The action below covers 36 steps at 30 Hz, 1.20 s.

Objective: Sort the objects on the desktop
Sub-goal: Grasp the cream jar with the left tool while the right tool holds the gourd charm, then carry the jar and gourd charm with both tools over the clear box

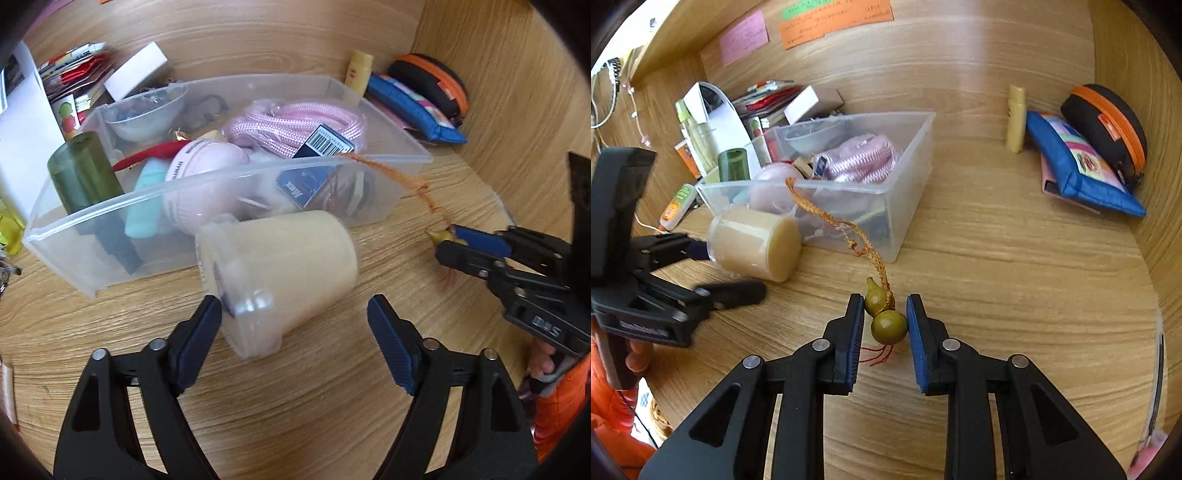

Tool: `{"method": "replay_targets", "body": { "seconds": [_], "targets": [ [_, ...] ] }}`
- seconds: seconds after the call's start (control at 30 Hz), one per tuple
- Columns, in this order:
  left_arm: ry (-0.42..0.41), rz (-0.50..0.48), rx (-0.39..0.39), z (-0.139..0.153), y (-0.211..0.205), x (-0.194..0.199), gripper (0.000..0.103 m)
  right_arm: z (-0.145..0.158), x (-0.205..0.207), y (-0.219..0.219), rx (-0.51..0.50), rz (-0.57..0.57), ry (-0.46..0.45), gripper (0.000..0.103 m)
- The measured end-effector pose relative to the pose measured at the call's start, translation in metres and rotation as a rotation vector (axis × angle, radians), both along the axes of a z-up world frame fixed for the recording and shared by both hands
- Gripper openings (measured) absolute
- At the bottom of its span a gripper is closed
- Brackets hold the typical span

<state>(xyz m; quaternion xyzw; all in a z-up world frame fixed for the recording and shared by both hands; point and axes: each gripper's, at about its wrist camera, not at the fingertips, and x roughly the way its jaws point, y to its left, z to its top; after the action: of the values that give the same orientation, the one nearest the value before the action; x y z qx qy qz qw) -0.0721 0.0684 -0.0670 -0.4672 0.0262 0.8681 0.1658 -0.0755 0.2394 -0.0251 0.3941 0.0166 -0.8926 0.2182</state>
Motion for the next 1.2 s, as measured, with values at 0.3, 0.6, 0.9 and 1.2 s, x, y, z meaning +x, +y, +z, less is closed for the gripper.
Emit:
{"method": "replay_targets", "body": {
  "seconds": [0.3,0.6,0.9,1.2],
  "targets": [
    [0.056,0.112,-0.032,-0.002,0.009,-0.008,0.081,0.003,-0.001,0.000,-0.044,0.051,0.021,0.021],
    [0.109,0.140,-0.038,0.006,-0.005,0.005,0.070,0.006,-0.001,-0.007,-0.066,0.074,0.030,0.021],
    [0.148,0.160,0.070,0.024,-0.028,0.015,0.065,0.029,0.001,-0.029,-0.100,0.120,0.072,0.021],
    [0.134,0.183,0.122,0.028,-0.055,0.022,0.065,0.047,-0.001,-0.052,-0.105,0.144,0.116,0.021]
  ]
}}
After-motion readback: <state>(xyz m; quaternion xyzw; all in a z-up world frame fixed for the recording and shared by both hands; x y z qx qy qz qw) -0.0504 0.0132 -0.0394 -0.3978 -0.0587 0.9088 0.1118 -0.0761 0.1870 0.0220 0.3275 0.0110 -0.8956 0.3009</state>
